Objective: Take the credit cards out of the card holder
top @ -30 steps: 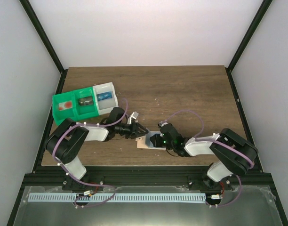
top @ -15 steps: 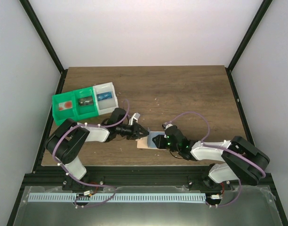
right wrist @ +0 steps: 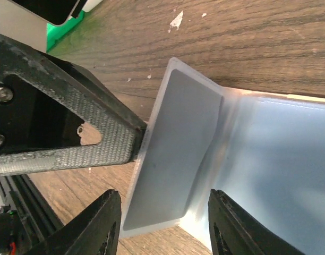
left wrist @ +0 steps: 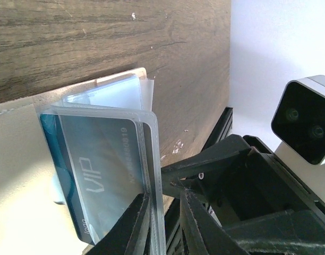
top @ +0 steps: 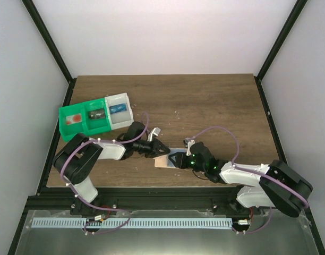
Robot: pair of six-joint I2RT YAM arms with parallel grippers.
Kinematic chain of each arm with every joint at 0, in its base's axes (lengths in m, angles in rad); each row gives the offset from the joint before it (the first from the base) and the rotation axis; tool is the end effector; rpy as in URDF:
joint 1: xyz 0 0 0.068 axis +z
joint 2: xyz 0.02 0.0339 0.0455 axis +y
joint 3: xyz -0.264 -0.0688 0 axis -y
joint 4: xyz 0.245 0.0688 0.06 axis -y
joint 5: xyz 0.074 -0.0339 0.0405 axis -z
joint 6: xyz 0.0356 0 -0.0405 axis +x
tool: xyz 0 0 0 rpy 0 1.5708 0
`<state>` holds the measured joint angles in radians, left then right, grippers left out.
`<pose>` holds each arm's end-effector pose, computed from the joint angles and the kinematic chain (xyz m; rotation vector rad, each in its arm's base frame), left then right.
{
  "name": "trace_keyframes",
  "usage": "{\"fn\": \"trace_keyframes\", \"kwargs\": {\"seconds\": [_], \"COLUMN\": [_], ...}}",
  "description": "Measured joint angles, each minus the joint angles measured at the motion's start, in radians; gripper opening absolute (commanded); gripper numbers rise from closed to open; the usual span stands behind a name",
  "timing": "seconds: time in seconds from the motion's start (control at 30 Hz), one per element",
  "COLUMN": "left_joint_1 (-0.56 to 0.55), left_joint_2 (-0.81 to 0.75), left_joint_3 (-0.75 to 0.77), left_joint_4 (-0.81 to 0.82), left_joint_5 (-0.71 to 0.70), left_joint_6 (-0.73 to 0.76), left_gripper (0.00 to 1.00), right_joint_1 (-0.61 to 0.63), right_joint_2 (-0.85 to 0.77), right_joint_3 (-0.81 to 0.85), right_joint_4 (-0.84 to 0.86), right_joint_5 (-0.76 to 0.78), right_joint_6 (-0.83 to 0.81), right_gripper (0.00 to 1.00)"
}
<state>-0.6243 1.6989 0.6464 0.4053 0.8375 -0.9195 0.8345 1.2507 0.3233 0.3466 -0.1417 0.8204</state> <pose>0.2322 -0.1999 0.1333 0.1808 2.5639 -1.6715 0.1462 0.1688 0.1441 -0.1070 2.3590 1.0511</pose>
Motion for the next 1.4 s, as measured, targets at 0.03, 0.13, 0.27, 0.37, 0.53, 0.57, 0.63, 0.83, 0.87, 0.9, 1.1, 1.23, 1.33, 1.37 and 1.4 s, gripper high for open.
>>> {"fn": "trace_keyframes", "kwargs": {"seconds": [0.03,0.13,0.27,0.37,0.53,0.57,0.63,0.83,0.87,0.9,1.1,1.23,1.33,1.37,1.4], "left_joint_1": [0.0,0.0,0.0,-0.001,-0.003,-0.003,-0.003,-0.003,-0.003,-0.003,-0.003,-0.003,-0.004,-0.004,-0.005], "left_joint_2": [0.001,0.003,0.008,0.008,0.008,0.008,0.008,0.008,0.008,0.008,0.008,0.008,0.008,0.008,0.008], "left_joint_3": [0.001,0.001,0.001,0.006,0.013,0.014,0.015,0.016,0.016,0.016,0.016,0.016,0.018,0.02,0.022], "left_joint_4": [-0.001,-0.003,-0.008,-0.021,-0.034,-0.035,-0.04,-0.055,-0.059,-0.063,-0.085,-0.085,-0.085,-0.085,-0.085], "left_joint_5": [-0.002,-0.004,-0.007,-0.011,-0.019,-0.022,-0.025,-0.032,-0.034,-0.038,-0.048,-0.048,-0.047,-0.047,-0.047], "left_joint_6": [0.0,0.0,0.001,0.004,0.008,0.01,0.013,0.024,0.027,0.031,0.04,0.039,0.038,0.038,0.038], "left_gripper": [0.18,0.18,0.18,0.18,0.2,0.21,0.22,0.25,0.25,0.25,0.22,0.22,0.23,0.23,0.24], "right_joint_1": [0.0,0.0,0.0,0.0,0.0,0.0,0.0,0.0,0.0,0.0,0.0,0.0,0.0,0.0,0.0], "right_joint_2": [-0.003,-0.004,0.0,0.012,0.023,0.023,0.023,0.021,0.02,0.019,0.004,-0.001,-0.001,0.0,0.001], "right_joint_3": [0.0,0.0,0.0,0.0,0.0,0.0,0.0,0.0,0.0,0.0,0.0,0.0,0.001,0.001,0.002], "right_joint_4": [0.002,0.007,0.016,0.022,0.021,0.021,0.02,-0.002,-0.006,-0.009,-0.019,-0.01,-0.008,-0.008,-0.006], "right_joint_5": [-0.005,-0.018,-0.032,-0.04,-0.044,-0.044,-0.042,-0.029,-0.028,-0.026,-0.029,-0.047,-0.061,-0.065,-0.068], "right_joint_6": [0.0,0.0,0.0,0.0,0.0,0.0,0.0,0.002,0.002,0.003,0.002,0.0,-0.001,-0.001,-0.001], "right_gripper": [0.47,0.47,0.42,0.38,0.33,0.32,0.31,0.29,0.29,0.29,0.38,0.41,0.44,0.45,0.46]}}
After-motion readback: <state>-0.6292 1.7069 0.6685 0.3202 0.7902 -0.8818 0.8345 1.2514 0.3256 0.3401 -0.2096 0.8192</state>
